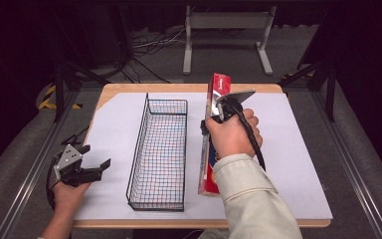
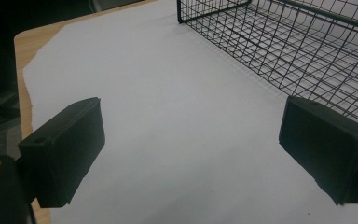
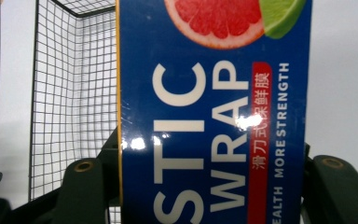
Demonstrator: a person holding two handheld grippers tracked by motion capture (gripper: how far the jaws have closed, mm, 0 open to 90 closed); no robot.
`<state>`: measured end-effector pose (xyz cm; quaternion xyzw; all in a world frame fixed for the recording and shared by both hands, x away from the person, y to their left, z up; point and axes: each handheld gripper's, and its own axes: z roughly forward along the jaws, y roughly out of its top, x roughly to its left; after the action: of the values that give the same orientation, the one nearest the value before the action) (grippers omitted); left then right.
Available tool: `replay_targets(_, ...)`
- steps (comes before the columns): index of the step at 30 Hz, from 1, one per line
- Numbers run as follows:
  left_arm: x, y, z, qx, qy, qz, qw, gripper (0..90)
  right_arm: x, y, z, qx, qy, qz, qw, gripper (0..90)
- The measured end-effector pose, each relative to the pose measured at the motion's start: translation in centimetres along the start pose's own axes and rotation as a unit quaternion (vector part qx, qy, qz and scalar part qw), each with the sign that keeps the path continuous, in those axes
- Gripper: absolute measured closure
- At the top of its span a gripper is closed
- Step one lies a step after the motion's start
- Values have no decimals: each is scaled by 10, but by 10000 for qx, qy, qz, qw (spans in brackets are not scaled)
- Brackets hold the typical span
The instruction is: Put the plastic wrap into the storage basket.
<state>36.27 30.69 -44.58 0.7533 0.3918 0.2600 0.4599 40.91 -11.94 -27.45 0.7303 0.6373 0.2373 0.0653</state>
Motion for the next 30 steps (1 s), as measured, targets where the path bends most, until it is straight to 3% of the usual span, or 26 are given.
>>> replay_targets(12,-1,0,0,11,-12,15,10000,75,34,-3,12,22,328,-51,9994,399)
replay_targets(30,-1,0,0,3,-6,36,10000,75,69,-7,31,31,434,-142,9990,399)
